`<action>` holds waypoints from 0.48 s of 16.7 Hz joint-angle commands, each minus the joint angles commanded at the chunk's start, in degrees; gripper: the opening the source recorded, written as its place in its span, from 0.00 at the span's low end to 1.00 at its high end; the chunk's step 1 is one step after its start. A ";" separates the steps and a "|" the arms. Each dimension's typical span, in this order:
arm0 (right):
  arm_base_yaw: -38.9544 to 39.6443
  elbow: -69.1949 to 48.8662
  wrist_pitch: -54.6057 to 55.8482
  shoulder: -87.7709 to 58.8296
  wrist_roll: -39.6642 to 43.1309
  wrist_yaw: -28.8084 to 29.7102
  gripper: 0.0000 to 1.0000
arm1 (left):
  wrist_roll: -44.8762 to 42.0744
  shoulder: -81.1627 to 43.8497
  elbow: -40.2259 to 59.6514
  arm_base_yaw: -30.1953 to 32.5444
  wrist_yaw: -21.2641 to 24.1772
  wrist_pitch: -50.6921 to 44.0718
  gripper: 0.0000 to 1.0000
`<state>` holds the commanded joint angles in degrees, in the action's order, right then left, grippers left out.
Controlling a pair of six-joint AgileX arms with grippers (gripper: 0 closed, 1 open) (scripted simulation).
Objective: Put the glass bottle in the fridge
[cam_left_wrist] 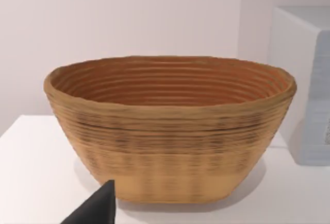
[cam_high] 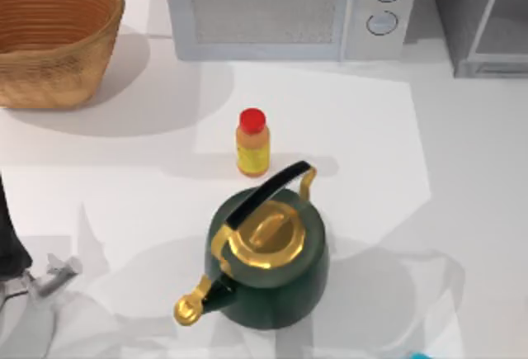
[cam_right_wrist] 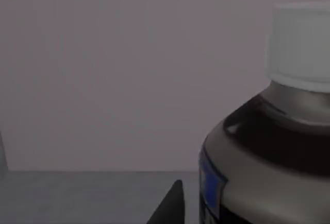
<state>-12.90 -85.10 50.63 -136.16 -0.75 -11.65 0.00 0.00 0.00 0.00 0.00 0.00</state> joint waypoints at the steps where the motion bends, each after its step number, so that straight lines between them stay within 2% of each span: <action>1: 0.00 0.00 0.00 0.00 0.00 0.00 0.91 | 0.00 0.00 0.00 0.00 0.00 0.00 1.00; 2: 0.00 0.00 0.00 0.00 0.00 0.00 0.98 | 0.00 0.00 0.00 0.00 0.00 0.00 1.00; 3: 0.00 0.00 0.00 0.00 0.00 0.00 1.00 | 0.00 0.00 0.00 0.00 0.00 0.00 1.00; 8: 0.00 0.00 0.00 0.00 0.00 0.00 1.00 | 0.00 0.00 0.00 0.00 0.00 0.00 1.00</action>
